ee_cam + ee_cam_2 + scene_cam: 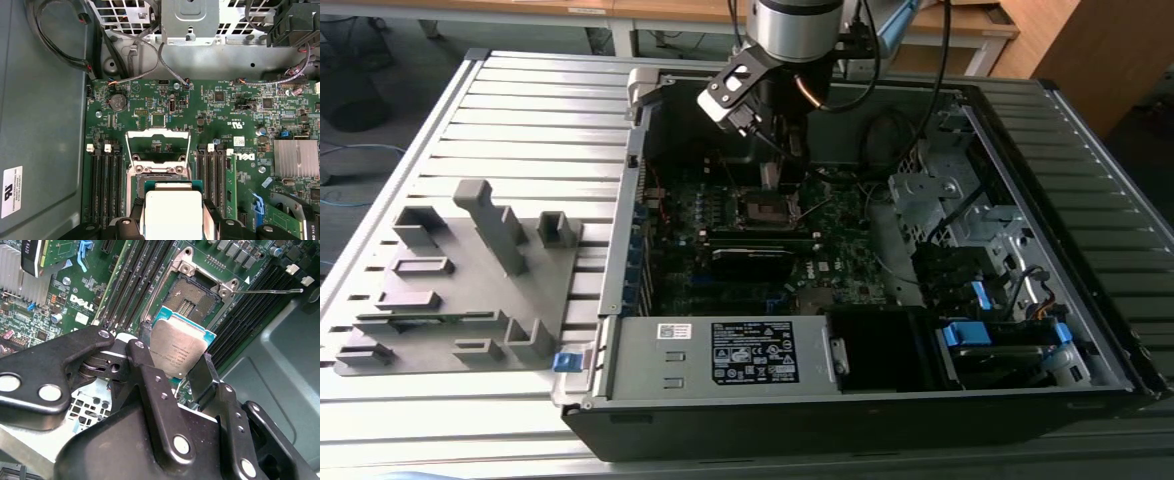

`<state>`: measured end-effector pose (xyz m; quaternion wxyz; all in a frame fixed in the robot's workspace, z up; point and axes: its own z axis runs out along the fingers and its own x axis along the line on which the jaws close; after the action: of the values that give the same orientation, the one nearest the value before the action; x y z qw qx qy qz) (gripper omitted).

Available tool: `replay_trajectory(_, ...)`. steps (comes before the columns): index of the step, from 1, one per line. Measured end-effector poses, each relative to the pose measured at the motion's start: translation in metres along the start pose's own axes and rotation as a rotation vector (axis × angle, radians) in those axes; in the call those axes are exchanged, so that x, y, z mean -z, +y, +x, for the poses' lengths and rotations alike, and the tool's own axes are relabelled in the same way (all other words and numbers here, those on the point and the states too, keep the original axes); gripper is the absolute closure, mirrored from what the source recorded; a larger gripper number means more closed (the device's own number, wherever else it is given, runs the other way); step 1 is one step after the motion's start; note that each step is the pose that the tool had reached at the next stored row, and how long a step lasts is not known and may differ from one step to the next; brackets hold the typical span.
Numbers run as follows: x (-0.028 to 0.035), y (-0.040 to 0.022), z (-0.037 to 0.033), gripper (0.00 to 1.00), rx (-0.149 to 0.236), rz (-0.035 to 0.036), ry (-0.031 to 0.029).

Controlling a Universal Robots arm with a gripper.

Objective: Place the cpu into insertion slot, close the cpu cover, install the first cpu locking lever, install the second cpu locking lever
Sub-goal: 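Place the cpu into insertion slot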

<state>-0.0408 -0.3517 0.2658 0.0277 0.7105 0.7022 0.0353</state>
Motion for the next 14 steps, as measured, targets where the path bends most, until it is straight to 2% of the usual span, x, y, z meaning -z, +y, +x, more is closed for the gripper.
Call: replay_trajectory(14,-0.0049,-0.0004,-0.0001,0.46,0.0,0.0,0.0)
